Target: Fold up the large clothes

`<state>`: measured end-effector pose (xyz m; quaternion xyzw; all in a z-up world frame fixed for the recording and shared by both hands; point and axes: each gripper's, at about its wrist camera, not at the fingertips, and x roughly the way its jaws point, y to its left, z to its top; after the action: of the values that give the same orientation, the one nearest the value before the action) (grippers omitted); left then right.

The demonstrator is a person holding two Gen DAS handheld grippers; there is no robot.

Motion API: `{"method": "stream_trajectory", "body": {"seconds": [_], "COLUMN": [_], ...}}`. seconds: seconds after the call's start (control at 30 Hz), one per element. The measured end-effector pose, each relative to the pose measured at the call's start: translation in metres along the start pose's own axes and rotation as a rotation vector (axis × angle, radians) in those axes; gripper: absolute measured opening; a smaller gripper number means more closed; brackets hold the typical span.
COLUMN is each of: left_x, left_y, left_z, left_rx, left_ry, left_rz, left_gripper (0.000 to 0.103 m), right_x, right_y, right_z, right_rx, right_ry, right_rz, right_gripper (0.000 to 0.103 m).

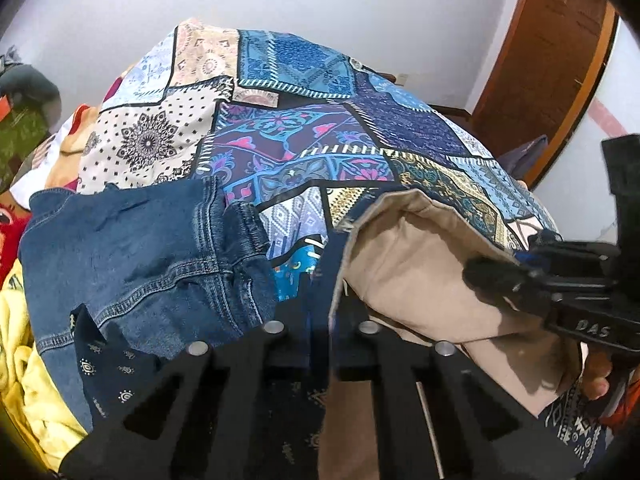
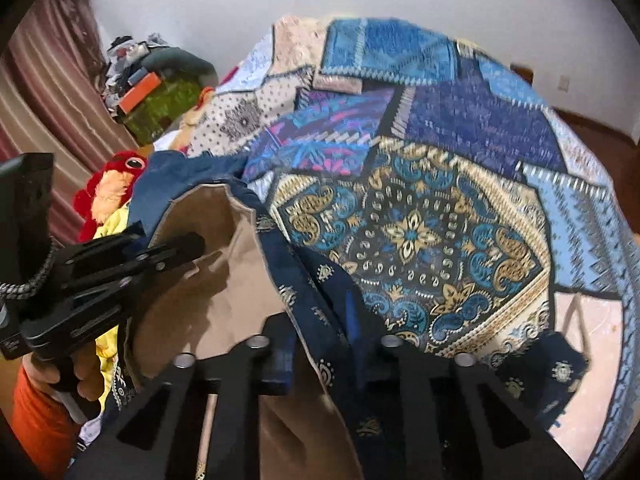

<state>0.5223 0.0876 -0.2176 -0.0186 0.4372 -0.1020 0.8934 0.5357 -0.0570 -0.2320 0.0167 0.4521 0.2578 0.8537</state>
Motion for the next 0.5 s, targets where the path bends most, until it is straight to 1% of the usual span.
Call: {"method": "stream_trajectory", "body": {"seconds": [0.07, 0.27, 0.37, 0.43, 0.5], "left_x": [-0.011, -0.068, -0.100, -0.120, -0.134], "left_y": [-0.002, -0.018, -0.030, -0.037, -0.042], "left_z": [-0.003, -0.017, -0.031, -0.045, -0.057], "left_rx": [0.004, 0.022, 0.054, 0.071, 0.080], "left_ry": [-0.016, -0.060, -0.073, -0.077, -0.072], "left_rz": [-0.020, -0.083, -0.086, -0.085, -0.080], "left_gripper": [0.006, 0.006, 0.006, 0.006, 0.006], "right_x": [-0.014, -0.065, -0.093, -0.111, -0.126], "right_y": [0.008, 0.036, 0.052, 0.064, 0.073], "right_z": [-0.002, -0.018, -0.034, -0.049, -0.064], "right_rx": [-0.026, -0.088, -0.110, -0.130, -0.142], "right_ry": [-0.018, -0.058, -0.069, -0.077, -0.076], "right_rz": [0.010, 0.038, 0.053, 0.048, 0.052], "right_gripper": [0.010, 0.009, 0.009, 0.009, 0.009]}}
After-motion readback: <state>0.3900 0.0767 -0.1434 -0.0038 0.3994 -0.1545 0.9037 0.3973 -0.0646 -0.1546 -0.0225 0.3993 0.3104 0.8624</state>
